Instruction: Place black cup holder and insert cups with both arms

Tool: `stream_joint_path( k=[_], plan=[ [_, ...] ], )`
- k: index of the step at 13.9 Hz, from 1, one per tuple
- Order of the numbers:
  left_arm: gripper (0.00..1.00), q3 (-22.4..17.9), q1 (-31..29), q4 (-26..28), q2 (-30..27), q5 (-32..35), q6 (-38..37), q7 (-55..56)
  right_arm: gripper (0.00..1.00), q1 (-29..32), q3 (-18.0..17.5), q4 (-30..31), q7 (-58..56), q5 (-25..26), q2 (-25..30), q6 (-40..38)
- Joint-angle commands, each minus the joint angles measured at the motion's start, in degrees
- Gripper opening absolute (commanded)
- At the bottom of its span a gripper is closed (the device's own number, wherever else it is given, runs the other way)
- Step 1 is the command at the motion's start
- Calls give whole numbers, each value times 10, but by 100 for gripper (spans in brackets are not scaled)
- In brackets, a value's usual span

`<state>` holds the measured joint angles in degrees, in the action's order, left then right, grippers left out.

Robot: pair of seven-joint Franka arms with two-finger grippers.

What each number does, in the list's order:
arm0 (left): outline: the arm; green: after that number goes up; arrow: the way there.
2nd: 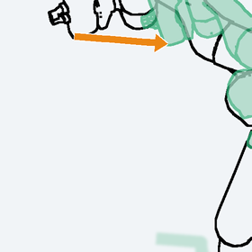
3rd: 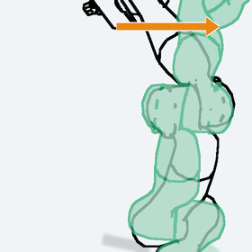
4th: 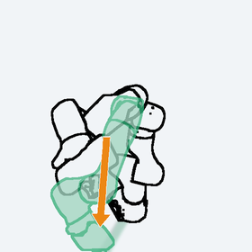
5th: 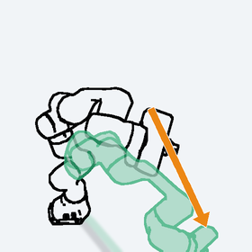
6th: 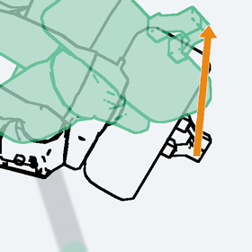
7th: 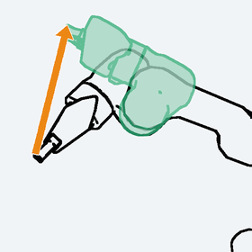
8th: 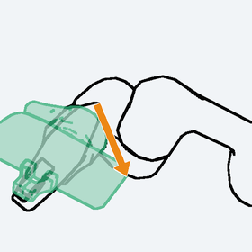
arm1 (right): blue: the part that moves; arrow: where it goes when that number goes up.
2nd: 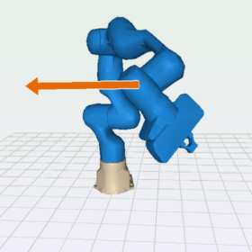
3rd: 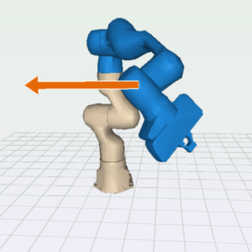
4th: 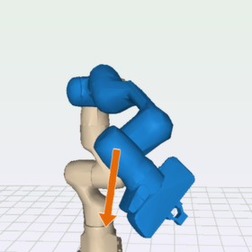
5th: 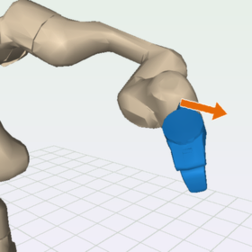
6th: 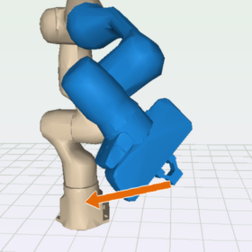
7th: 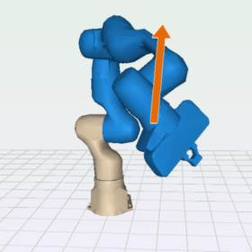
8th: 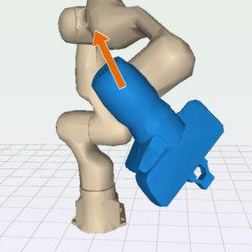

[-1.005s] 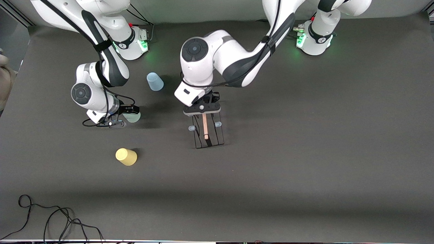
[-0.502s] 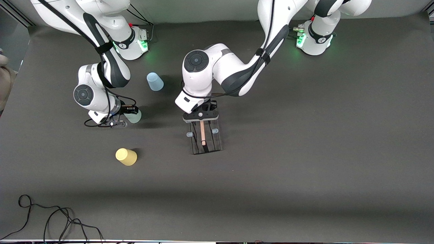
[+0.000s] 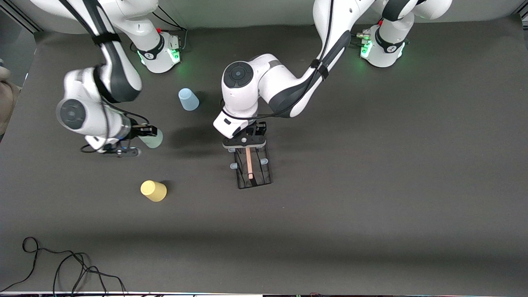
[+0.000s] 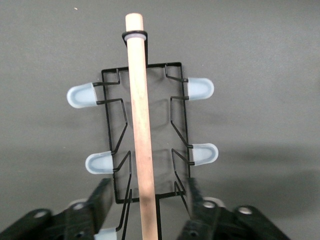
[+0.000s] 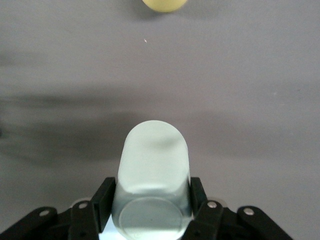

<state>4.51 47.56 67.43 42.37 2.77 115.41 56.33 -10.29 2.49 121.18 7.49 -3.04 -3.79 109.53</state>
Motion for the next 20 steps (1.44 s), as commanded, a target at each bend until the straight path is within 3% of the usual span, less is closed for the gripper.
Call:
stream_joint_path(
  k=[1,2,3,5,7,10,12,15,18,19,20],
  plan=[
    [92,-6,-4,9,-51,0,-58,-27,13,-6,0,-82,10,-53,-10,-73],
    [99,-6,-22,14,-77,-13,-84,-49,12,-9,-2,-85,19,-72,-5,-73],
    [99,-6,-46,42,-113,-42,-98,-80,12,-37,-2,-89,54,-84,-4,-70],
    [100,-6,-116,146,-221,-93,-105,-172,4,-98,-2,-122,137,-82,-17,-67],
    [100,-6,-187,263,-327,-109,-106,-256,3,-160,-1,-145,197,-82,-39,-60],
    [100,-15,-292,363,-418,-105,-142,-407,3,-234,-1,-146,304,-81,-58,1],
    [100,-16,-374,366,-433,-101,-177,-505,3,-252,-2,-149,317,-81,-73,23],
    [100,-17,-447,363,-445,-91,-181,-562,3,-257,-2,-166,341,-79,-104,44],
    [100,-20,-468,339,-454,-66,-202,-570,5,-276,1,-184,352,-73,-143,46],
    [100,-23,-468,318,-453,-55,-220,-570,23,-276,1,-184,351,-69,-148,48],
    [100,-24,-468,298,-452,-51,-241,-570,54,-275,1,-181,351,-56,-149,48]
  ],
)
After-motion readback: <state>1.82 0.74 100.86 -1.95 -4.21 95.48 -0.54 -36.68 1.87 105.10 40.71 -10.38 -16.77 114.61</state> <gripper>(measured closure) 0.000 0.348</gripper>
